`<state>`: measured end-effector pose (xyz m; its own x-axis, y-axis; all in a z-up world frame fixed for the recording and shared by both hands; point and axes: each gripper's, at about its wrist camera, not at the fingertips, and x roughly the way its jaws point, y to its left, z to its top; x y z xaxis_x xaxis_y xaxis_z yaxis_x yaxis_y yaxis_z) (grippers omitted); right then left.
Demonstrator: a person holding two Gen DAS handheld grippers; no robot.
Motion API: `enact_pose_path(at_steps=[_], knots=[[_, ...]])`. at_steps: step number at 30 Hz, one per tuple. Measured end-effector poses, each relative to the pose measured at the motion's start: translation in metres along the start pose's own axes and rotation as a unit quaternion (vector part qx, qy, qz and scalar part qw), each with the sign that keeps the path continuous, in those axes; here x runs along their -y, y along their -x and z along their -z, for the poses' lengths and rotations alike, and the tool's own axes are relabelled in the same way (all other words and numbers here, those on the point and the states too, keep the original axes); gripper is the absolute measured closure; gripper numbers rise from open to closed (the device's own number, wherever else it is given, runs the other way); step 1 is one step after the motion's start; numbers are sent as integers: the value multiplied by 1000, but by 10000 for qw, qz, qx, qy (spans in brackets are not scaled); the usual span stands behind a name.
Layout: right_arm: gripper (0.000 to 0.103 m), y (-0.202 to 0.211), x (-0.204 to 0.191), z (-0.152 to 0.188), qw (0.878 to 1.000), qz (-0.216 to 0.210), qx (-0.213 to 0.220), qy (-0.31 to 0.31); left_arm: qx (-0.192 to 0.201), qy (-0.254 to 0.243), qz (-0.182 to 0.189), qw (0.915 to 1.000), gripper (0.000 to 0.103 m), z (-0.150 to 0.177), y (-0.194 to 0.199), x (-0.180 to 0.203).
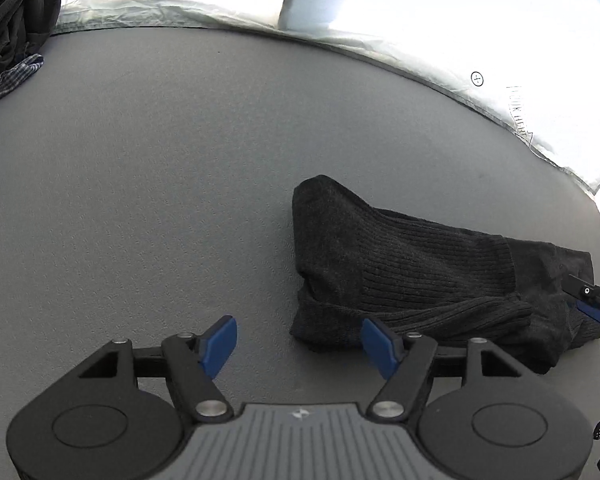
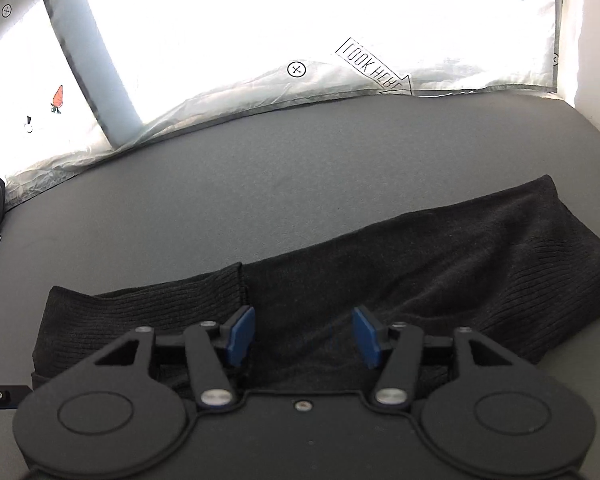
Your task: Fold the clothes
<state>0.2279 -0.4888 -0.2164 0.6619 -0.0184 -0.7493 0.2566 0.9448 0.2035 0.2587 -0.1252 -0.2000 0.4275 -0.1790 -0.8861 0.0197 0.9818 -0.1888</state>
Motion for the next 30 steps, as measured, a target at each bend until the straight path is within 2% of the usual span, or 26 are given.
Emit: enact_pose_path(at_steps=[3,6,9,11,17,20,23,25,27,30], knots=[[29,11,54,-1,9950,355,249,-896,45,-595,-16,9982,21,-12,2,29],[27,13,107,1,9799,890,216,-1770,-11,-1078,-128,9941,20,-20,-13,61],[26,11,146,3,9651,968,244,-2420,-107,-1448,-268,9890,20,-27,-35,91],[26,3,166,3,9606,1050,226,-2564,-230,-1564,-340,9868,20,-30,-50,103],[26,-20,193,-7,9587,918,257,-2679,-532,-1851,-604,9794,16,-29,-80,118],[18,-28,198,-8,9514,824,356,-2945,-547,-1965,-676,9767,9,-28,-87,117],[18,-30,195,-6,9395,949,510,-3251,-650,-1856,-652,9783,2,-33,-93,111],[22,-30,194,-6,9348,963,591,-3367,-703,-1804,-614,9791,0,-36,-96,109],[32,-28,194,-7,9318,841,711,-3459,-731,-1755,-574,9801,0,-38,-98,108],[40,-31,195,-12,9341,722,733,-3419,-719,-1710,-526,9812,0,-39,-98,106]])
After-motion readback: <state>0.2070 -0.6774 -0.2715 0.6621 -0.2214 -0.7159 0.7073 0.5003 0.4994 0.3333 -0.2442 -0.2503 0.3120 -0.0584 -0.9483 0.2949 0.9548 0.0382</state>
